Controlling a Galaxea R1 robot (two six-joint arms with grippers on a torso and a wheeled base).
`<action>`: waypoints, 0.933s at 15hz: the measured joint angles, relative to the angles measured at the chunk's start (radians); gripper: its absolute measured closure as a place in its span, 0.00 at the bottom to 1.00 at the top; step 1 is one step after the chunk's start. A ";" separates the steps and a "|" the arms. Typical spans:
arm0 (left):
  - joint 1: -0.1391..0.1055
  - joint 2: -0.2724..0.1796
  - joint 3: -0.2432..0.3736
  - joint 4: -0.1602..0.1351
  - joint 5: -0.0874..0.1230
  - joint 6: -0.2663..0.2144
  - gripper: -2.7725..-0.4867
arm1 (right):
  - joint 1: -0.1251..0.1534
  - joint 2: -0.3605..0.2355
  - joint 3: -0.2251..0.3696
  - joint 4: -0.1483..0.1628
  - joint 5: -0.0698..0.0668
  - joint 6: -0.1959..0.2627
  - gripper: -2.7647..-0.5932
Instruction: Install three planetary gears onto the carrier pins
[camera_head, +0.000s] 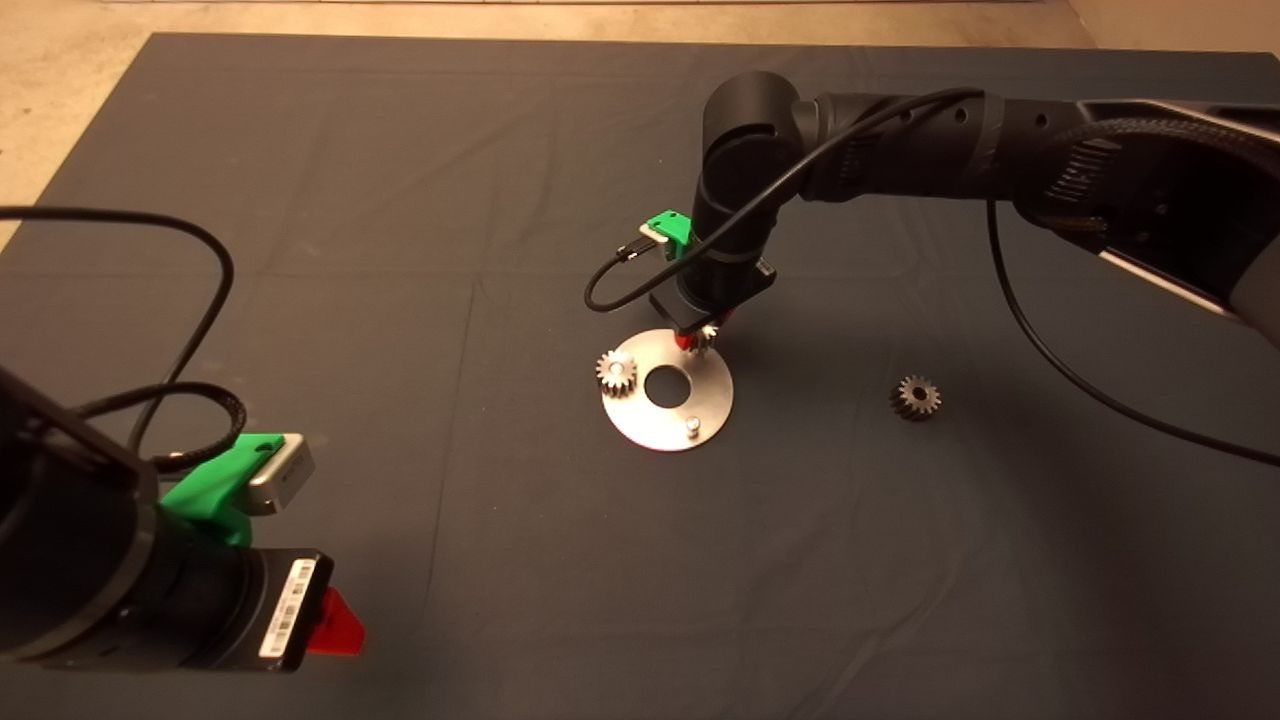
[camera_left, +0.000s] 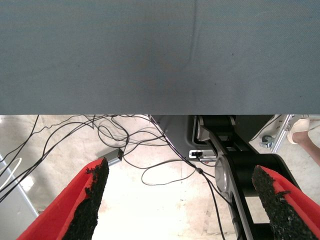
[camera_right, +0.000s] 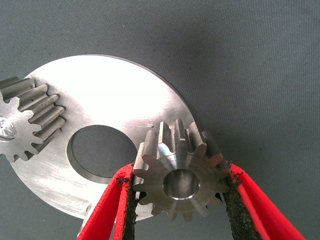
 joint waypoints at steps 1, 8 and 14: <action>0.000 0.000 0.000 0.000 0.000 0.000 0.32 | -0.001 0.000 0.003 -0.005 0.000 0.000 0.79; 0.000 0.000 0.000 0.000 0.000 0.000 0.32 | -0.002 -0.009 0.021 -0.015 0.000 0.000 0.79; 0.000 0.000 0.000 0.000 0.000 0.000 0.32 | -0.002 -0.028 0.043 -0.015 0.002 0.000 0.79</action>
